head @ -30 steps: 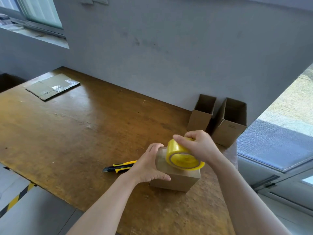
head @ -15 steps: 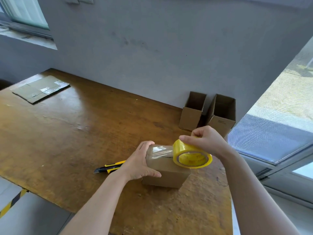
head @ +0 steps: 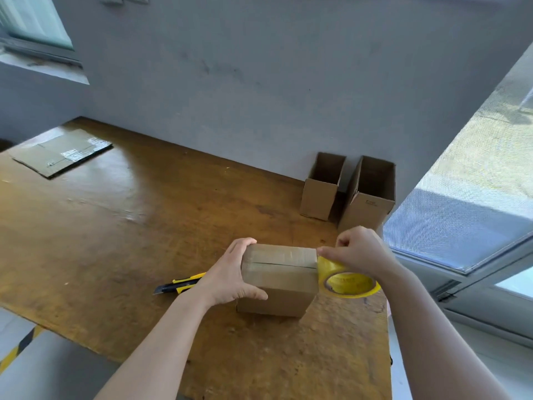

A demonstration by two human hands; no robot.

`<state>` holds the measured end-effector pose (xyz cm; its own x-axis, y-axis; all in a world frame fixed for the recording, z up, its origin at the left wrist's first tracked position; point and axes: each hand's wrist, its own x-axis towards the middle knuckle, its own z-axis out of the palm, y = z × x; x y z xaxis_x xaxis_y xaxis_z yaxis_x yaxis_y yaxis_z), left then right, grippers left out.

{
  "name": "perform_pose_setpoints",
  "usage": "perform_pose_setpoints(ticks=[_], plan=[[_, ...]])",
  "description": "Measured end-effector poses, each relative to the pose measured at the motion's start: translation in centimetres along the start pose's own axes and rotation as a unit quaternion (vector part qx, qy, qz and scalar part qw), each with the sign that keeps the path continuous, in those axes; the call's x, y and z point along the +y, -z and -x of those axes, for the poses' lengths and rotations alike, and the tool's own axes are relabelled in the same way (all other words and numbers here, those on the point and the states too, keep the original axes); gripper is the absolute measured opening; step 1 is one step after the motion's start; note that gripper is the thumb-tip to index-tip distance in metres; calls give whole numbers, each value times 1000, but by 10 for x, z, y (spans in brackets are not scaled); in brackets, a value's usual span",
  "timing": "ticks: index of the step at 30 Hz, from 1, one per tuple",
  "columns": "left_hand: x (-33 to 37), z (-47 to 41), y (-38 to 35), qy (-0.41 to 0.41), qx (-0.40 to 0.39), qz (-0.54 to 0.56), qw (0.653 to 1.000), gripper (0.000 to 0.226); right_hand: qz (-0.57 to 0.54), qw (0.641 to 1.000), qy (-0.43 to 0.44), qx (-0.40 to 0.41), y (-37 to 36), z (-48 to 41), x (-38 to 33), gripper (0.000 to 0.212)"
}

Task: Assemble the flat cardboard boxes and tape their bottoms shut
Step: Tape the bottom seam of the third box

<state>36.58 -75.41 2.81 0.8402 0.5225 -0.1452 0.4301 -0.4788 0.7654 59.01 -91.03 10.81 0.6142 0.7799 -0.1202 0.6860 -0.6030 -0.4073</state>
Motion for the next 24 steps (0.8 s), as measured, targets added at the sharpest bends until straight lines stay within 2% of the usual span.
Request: perform_pose_setpoints(ticks=[6,19,24], plan=[[1,1,2,7,-1,-3,1000,107,-29,999,-15,19,-16,-2,13,55],[5,1,1,22,-13,-6,1000,106,-99,993,-69,-22,-48,-3,36,59],[10,0,4,50,-72,35,996,113,-111,991,-65,-24,-51,-1,34,57]])
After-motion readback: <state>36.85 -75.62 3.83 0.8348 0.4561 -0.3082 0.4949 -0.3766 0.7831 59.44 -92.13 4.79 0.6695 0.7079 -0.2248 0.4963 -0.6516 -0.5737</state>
